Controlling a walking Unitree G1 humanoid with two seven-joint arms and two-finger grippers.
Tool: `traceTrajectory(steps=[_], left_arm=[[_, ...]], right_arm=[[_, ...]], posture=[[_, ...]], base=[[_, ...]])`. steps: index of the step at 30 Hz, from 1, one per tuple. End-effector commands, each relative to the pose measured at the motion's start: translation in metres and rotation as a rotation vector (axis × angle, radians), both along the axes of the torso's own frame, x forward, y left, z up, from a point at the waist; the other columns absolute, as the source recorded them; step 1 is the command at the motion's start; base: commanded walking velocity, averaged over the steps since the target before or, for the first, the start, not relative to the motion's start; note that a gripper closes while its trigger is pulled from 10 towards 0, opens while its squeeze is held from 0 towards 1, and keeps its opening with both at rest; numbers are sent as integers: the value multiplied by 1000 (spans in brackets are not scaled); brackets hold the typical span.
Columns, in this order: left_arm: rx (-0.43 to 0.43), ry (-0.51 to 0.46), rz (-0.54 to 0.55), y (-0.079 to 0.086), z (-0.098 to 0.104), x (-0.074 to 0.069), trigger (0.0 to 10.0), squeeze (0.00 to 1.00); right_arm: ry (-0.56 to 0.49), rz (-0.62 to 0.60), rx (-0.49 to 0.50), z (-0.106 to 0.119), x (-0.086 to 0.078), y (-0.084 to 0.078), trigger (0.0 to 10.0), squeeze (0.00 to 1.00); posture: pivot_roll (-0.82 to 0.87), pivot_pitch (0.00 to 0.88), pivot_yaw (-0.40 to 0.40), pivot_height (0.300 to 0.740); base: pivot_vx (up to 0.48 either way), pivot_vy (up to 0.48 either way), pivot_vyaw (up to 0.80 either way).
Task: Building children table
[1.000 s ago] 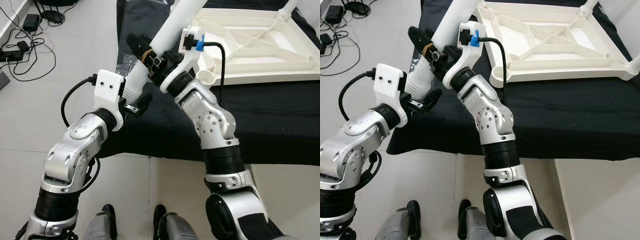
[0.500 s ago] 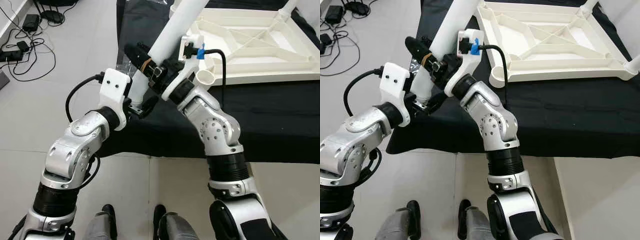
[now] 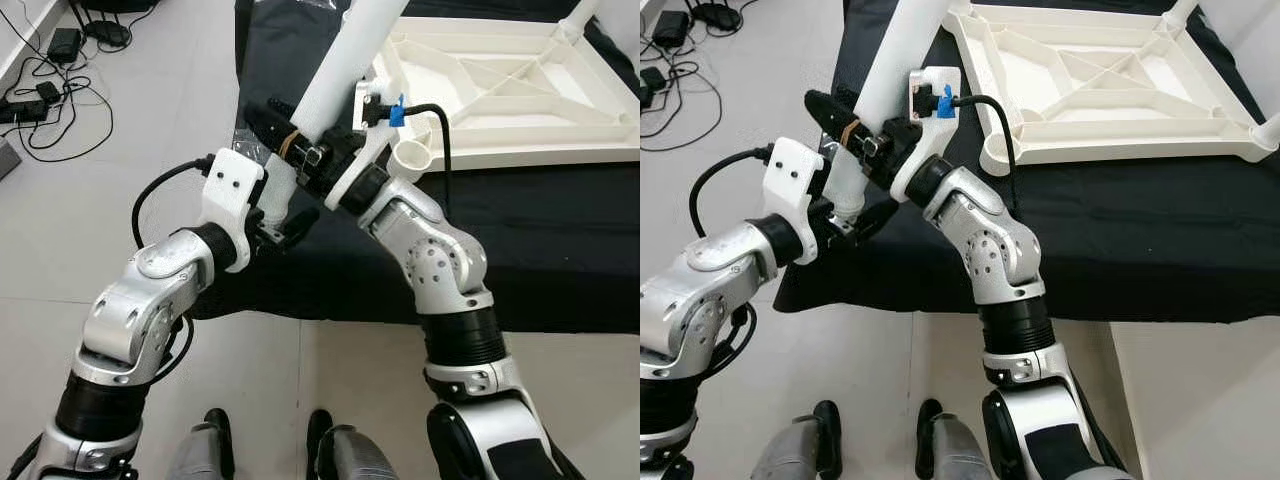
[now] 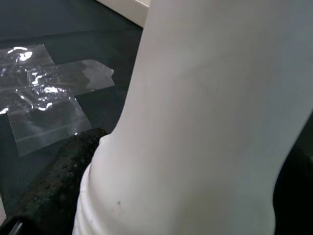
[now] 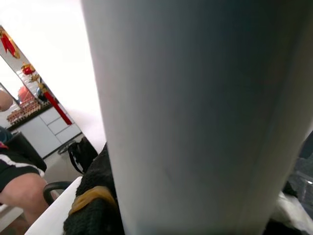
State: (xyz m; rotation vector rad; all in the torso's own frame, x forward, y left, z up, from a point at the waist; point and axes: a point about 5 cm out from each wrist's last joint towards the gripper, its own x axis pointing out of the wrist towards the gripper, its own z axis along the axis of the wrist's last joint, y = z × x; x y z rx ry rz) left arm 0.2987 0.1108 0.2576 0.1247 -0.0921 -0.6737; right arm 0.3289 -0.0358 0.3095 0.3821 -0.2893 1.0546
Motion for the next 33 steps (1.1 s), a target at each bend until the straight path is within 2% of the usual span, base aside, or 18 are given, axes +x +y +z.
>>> traceTrajectory(steps=[1,7,20,23,27,33], left_arm=[[20,25,-136,-19,-5,-12,10000,0],[54,45,-178,-20,-9,-17,10000,0],[197,23,-202,-17,-10,-22,10000,0],[294,-14,-204,-17,-11,-23,10000,0],[275,-17,-188,-16,-9,-23,10000,0],[310,-24,-186,-14,-8,-22,10000,0]], right_arm=[[-27,43,-24,0,-7,8,10000,0],[-49,34,-74,-5,-6,9,10000,0],[-67,-4,-126,-12,0,9,10000,0],[-66,-18,-137,-14,3,9,10000,0],[-62,-27,-138,-15,5,9,10000,0],[-68,-42,-150,-16,9,9,10000,0]], posture=[[48,278,-128,740],[48,278,-129,740],[52,286,-130,740],[52,291,-129,740],[52,296,-128,740],[51,298,-131,740]], base=[[0,0,0],[0,0,0],[0,0,0],[0,0,0],[0,0,0],[0,0,0]])
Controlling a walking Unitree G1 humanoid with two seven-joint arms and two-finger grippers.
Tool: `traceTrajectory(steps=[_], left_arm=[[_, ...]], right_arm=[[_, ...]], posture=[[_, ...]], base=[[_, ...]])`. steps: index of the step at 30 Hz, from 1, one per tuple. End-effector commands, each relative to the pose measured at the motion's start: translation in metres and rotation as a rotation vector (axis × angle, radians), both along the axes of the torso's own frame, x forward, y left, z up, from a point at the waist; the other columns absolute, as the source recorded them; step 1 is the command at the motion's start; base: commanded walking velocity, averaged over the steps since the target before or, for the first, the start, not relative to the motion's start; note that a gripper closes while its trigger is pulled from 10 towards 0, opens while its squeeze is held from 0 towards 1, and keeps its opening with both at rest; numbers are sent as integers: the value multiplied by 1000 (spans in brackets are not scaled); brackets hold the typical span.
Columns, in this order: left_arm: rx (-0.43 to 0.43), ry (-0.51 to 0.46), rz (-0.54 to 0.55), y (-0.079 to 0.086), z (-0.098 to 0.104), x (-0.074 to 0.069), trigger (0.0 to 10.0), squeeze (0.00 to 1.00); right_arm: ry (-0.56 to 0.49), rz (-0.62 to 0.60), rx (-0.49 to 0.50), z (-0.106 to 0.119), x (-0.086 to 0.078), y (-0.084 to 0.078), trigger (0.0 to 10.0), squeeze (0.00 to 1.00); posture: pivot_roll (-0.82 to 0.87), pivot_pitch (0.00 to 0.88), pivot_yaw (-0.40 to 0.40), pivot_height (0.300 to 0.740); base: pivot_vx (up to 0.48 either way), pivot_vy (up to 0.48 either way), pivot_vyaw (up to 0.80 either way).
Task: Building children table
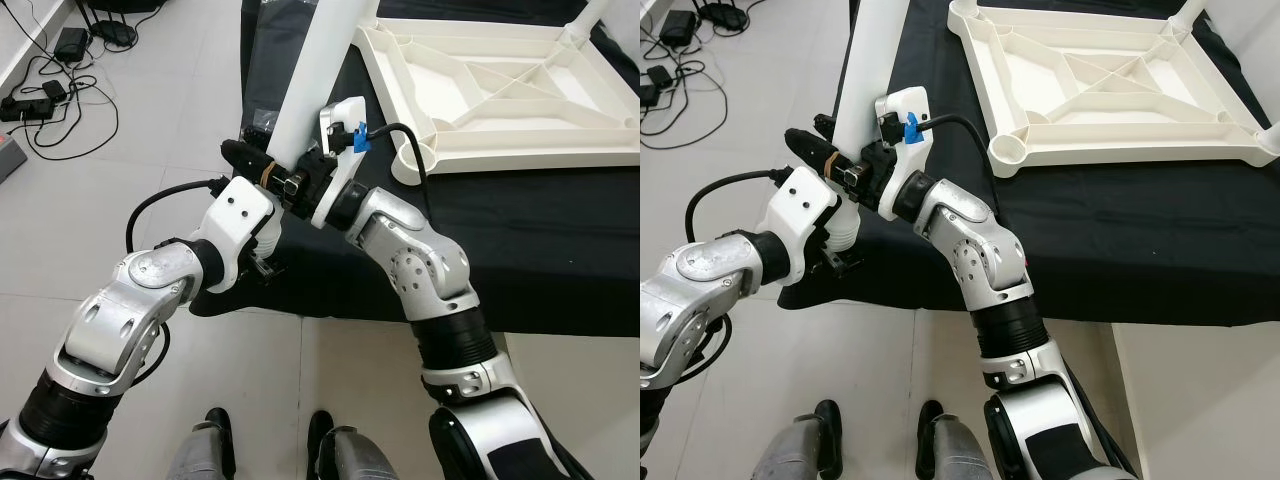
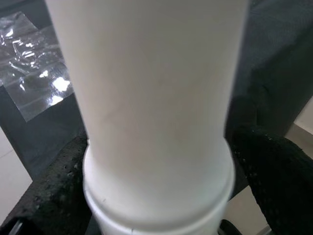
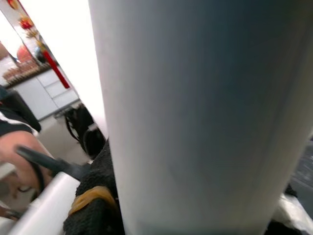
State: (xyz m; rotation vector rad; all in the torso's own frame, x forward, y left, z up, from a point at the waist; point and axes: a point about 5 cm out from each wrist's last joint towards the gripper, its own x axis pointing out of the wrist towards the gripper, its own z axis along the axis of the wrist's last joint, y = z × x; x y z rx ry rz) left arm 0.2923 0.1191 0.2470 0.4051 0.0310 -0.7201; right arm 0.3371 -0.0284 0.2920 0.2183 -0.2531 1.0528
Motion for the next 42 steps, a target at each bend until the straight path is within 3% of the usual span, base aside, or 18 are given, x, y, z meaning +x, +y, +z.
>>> traceTrajectory(steps=[1,12,14,15,16,29,30,31,32,34,35,38,39,40,42], left_arm=[[8,-24,-157,-22,2,-15,10000,0],[-4,-13,-139,-19,-1,-12,10000,0],[-19,-25,-128,-18,0,-10,4784,0],[-19,-25,-128,-18,0,-10,4784,0],[-27,-30,-125,-18,1,-9,0,0],[-30,-52,-115,-15,2,-6,0,0],[-18,-51,-118,-15,2,-6,10000,0],[-18,-51,-118,-15,2,-6,10000,0],[-13,-59,-119,-15,2,-8,10000,0],[-14,-63,-121,-15,3,-8,10000,0],[-16,-66,-122,-15,3,-8,10000,0],[-16,-65,-132,-15,4,-10,10000,0],[-12,-68,-137,-14,4,-11,10000,0],[-11,-67,-140,-14,4,-12,10000,0],[-4,-68,-144,-13,4,-12,10000,0]], right_arm=[[-23,-14,1,2,0,2,10000,0],[-40,-11,9,5,0,1,10000,0],[-43,2,24,9,-2,2,10000,0],[-43,2,24,9,-2,2,10000,0],[-44,10,33,11,-3,2,10000,0],[-46,34,53,17,-6,2,10000,0],[-46,32,53,17,-6,2,10000,0],[-46,32,53,17,-6,2,10000,0],[-48,31,52,16,-6,2,10000,180],[-50,32,51,16,-6,2,10000,180],[-51,32,50,16,-6,2,10000,1000],[-49,20,49,16,-5,2,10000,1000],[-47,18,47,15,-4,2,10000,631],[-48,14,45,15,-4,2,10000,0],[-46,13,47,15,-4,2,10000,0]], posture=[[51,298,-131,740],[49,294,-127,740],[48,293,-126,740],[48,293,-126,740],[48,293,-126,740],[47,282,-125,740],[46,280,-126,740],[46,280,-126,740],[49,277,-128,740],[49,277,-128,740],[49,277,-128,740],[50,274,-127,740],[51,273,-127,740],[52,272,-127,740],[52,271,-126,740]], base=[[0,0,0],[0,0,0],[0,0,0],[0,0,0],[0,0,0],[0,0,0],[0,0,0],[0,0,0],[0,0,0],[0,0,0],[0,0,0],[0,0,0],[0,0,0],[0,0,0],[0,0,0]])
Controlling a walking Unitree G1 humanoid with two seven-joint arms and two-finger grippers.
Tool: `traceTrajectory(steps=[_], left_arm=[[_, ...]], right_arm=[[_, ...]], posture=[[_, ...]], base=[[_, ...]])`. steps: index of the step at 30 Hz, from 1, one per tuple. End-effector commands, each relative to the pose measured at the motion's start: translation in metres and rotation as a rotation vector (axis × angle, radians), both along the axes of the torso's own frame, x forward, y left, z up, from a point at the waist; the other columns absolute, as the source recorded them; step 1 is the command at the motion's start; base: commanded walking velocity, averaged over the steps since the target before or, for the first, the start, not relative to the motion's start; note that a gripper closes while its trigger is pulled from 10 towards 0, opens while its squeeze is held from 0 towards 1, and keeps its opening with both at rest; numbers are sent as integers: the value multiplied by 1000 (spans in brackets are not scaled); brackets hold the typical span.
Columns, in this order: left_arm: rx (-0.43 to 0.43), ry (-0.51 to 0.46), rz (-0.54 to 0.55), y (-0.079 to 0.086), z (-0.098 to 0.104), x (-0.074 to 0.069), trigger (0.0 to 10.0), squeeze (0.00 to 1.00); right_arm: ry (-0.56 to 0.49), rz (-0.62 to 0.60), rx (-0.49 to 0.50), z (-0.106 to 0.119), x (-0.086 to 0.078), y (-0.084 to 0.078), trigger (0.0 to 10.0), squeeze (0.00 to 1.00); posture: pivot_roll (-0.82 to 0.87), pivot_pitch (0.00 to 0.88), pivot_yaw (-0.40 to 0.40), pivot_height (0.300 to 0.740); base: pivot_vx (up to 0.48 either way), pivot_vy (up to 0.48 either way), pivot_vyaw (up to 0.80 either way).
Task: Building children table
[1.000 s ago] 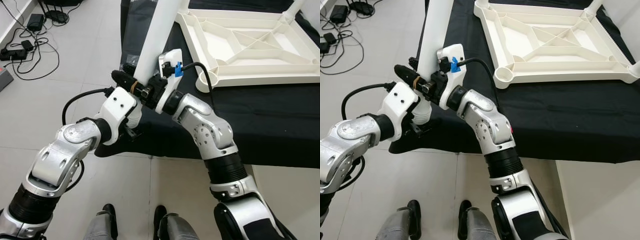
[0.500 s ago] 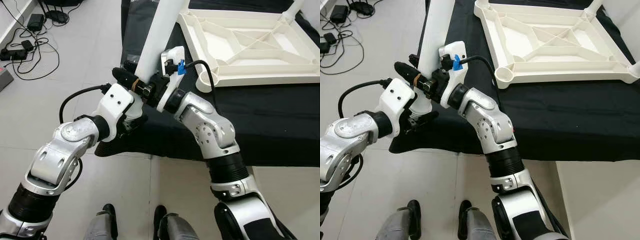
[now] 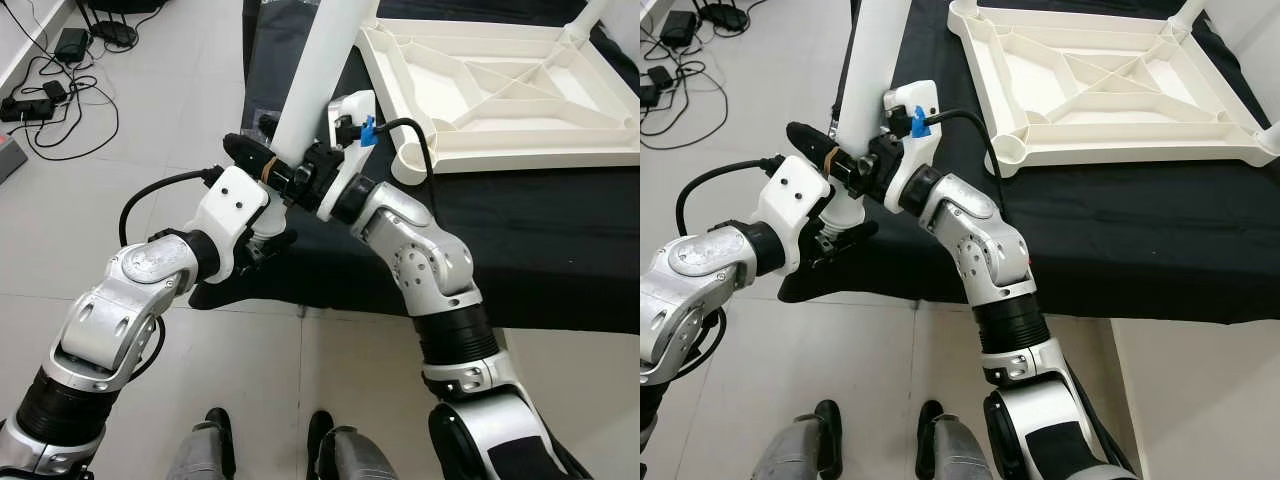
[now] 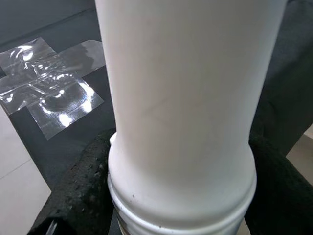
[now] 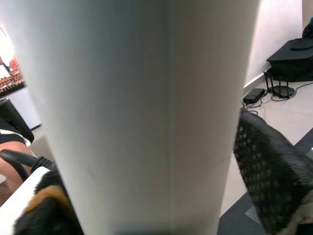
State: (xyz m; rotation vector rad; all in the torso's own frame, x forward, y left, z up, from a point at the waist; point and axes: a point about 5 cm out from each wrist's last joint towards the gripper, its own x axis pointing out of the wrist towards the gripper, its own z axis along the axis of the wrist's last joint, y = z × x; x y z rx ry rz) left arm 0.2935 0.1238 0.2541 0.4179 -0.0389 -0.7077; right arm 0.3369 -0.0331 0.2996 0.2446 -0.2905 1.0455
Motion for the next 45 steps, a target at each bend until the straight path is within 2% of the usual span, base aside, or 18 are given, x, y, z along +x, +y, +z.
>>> traceTrajectory(steps=[1,6,12,19,20,30,38,45], left_arm=[[13,0,-142,-18,-3,-13,10000,0],[13,20,-166,-14,-2,-15,10000,0],[-28,92,-238,-4,3,-20,10000,0],[-42,128,-265,-2,2,-22,10000,0],[-49,181,-303,0,-3,-26,10000,0],[-41,321,-407,10,-10,-35,10000,0],[-42,343,-421,12,-11,-37,10000,0],[-64,403,-465,15,-11,-43,10000,0]], right_arm=[[-29,18,6,8,-3,6,10000,0],[-19,49,38,10,-3,3,10000,0],[14,142,134,22,0,-11,10000,0],[18,191,150,26,1,-15,10000,0],[22,247,134,25,-1,-17,10000,0],[32,443,42,13,-16,-14,10000,0],[39,473,29,11,-18,-15,10000,0],[52,560,-10,5,-25,-18,10000,0]], posture=[[52,271,-126,740],[56,265,-123,740],[61,258,-120,740],[65,254,-119,740],[70,253,-118,740],[79,265,-104,740],[79,268,-101,740],[78,277,-101,740]], base=[[0,0,0],[0,0,0],[0,0,0],[0,0,0],[0,0,0],[0,0,0],[0,0,0],[0,0,0]])
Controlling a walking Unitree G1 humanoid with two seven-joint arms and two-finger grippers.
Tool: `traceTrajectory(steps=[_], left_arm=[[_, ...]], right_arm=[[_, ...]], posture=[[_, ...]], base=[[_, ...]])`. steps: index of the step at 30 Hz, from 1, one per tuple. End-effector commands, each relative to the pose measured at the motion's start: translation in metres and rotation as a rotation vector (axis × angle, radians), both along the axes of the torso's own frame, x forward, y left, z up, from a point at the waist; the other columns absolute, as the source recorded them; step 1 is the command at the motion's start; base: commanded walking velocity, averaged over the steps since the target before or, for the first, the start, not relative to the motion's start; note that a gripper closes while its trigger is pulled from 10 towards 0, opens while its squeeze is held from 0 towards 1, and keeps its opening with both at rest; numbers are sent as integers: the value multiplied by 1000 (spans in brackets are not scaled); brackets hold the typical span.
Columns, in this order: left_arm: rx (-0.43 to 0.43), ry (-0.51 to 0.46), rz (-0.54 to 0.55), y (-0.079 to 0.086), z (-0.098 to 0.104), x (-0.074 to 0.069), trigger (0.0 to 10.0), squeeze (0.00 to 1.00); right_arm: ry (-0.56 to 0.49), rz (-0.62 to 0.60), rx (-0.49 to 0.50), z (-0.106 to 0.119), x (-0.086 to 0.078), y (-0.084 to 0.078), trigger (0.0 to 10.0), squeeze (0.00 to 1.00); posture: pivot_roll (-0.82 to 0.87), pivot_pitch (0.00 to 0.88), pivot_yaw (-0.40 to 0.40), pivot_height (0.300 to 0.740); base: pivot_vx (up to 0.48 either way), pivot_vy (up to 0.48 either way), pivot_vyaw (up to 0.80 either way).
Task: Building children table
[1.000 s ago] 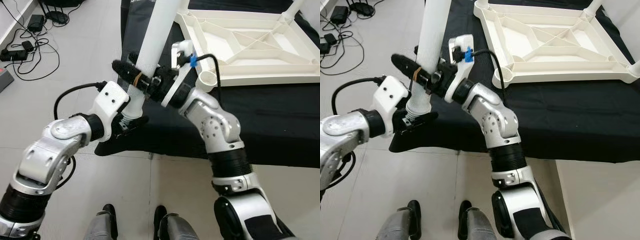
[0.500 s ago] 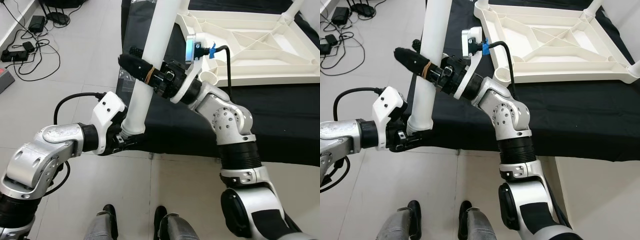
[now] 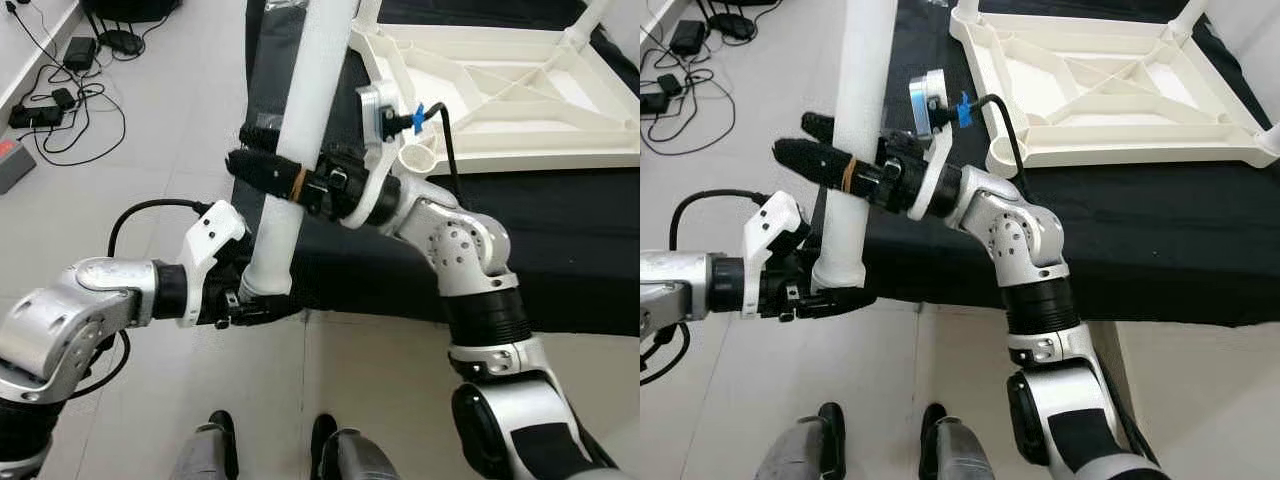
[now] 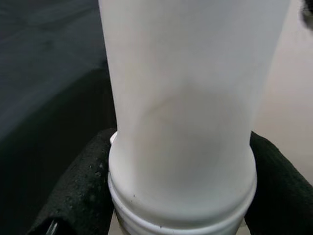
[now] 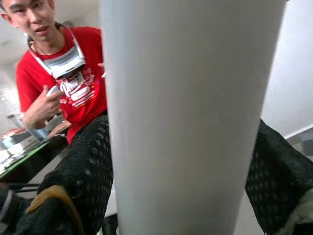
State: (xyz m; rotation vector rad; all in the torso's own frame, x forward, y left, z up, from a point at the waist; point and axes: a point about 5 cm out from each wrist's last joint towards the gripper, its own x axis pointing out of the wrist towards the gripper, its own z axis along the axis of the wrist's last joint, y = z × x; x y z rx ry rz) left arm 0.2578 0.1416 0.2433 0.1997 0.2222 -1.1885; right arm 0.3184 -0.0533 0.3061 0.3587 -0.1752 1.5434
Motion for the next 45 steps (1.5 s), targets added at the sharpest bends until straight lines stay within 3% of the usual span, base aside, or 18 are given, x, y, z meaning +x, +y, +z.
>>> traceTrajectory(steps=[1,24,41,42,43,44,45], left_arm=[[-9,27,-59,-3,0,-9,10000,0],[9,134,-125,0,-11,-26,10000,0],[27,154,-140,1,-15,-29,10000,0],[30,154,-142,0,-15,-29,10000,0],[30,154,-142,0,-15,-29,10000,0],[32,154,-144,0,-15,-29,10000,0],[32,154,-144,0,-15,-29,10000,0]], right_arm=[[-10,57,-15,-3,-7,3,10000,0],[-10,190,-93,-13,-23,6,10000,0],[-3,226,-109,-16,-28,8,10000,0],[-3,224,-105,-16,-28,8,6039,0],[-3,224,-105,-16,-28,8,6039,0],[-2,221,-101,-15,-28,8,0,0],[-2,221,-101,-15,-28,8,0,0]], posture=[[78,277,-101,740],[67,294,-96,740],[60,306,-93,740],[60,304,-91,740],[60,304,-91,740],[59,304,-91,740],[59,304,-91,740]], base=[[0,0,0],[0,0,0],[0,0,0],[0,0,0],[0,0,0],[0,0,0],[0,0,0]])
